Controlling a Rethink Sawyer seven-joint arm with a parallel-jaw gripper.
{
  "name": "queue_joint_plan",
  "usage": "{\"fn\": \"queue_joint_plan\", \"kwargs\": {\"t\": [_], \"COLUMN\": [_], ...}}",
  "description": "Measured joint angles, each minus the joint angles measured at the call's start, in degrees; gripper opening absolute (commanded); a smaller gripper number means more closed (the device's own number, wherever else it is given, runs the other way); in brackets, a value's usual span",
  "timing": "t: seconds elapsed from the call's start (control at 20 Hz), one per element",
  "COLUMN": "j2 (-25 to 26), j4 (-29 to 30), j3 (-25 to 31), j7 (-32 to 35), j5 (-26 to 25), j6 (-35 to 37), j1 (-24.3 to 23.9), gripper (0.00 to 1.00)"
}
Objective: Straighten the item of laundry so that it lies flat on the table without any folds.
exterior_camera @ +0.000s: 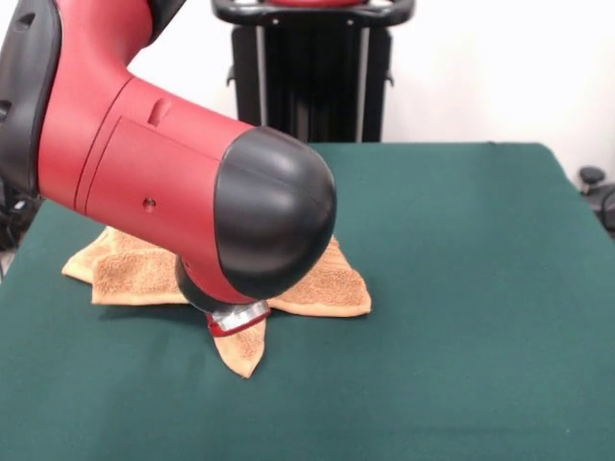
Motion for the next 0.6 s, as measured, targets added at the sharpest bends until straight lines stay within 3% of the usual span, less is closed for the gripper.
{"fn": "queue_joint_plan", "kwargs": {"t": [0.6], "j2": [3.6], "j4": [-2.4], "j3": [-1.0], "j7": [0.8], "j5": [0.1], "j6": [2.6], "j1": [-0.5], "gripper": [1.00]}}
